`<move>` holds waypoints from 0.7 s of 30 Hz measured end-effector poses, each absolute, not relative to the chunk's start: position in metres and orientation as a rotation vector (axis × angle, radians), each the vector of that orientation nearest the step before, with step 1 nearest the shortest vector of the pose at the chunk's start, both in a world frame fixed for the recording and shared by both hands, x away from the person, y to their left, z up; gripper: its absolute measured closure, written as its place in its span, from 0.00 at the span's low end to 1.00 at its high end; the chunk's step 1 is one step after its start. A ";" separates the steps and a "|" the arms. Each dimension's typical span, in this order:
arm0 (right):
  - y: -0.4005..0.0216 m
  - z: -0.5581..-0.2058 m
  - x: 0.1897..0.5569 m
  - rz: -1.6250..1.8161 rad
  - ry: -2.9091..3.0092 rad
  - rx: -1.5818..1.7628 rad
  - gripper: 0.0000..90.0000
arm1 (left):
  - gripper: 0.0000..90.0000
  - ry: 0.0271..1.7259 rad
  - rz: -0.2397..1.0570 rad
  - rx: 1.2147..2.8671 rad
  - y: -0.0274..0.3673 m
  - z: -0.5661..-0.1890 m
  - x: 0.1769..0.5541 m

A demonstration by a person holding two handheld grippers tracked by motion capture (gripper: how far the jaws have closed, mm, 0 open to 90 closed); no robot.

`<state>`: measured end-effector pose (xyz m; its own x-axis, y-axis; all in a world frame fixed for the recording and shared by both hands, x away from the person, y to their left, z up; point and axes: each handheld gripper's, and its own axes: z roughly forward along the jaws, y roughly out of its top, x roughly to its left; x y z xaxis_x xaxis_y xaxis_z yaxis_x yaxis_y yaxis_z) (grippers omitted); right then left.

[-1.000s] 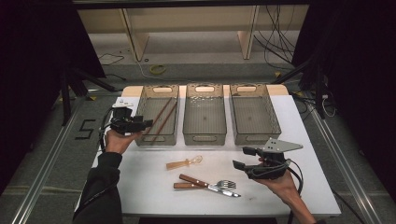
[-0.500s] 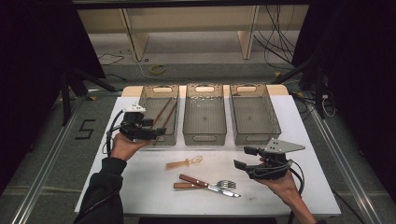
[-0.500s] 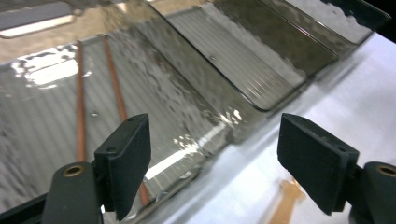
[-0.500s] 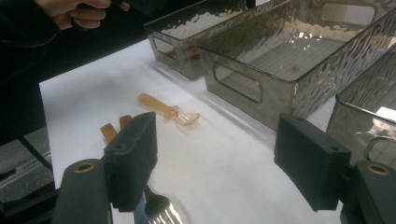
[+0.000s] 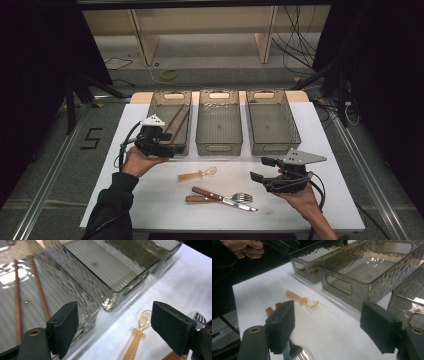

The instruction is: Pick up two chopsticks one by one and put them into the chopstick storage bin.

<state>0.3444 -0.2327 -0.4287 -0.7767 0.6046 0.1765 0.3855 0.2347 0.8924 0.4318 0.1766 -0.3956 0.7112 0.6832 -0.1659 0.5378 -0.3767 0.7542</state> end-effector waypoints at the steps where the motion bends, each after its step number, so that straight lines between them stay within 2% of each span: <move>1: -0.233 -0.429 0.345 1.565 2.298 0.938 0.31 | 0.25 0.921 0.217 2.083 0.175 -0.397 0.431; 21: -0.236 -0.432 0.342 1.573 2.293 0.954 0.30 | 0.25 0.836 0.142 2.290 0.136 -0.415 0.423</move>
<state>0.3423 -0.2360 -0.4317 -0.7712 0.6083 0.1876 0.3940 0.2246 0.8913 0.4227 0.1363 -0.4152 0.7872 0.6040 -0.1244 0.5292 -0.5580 0.6392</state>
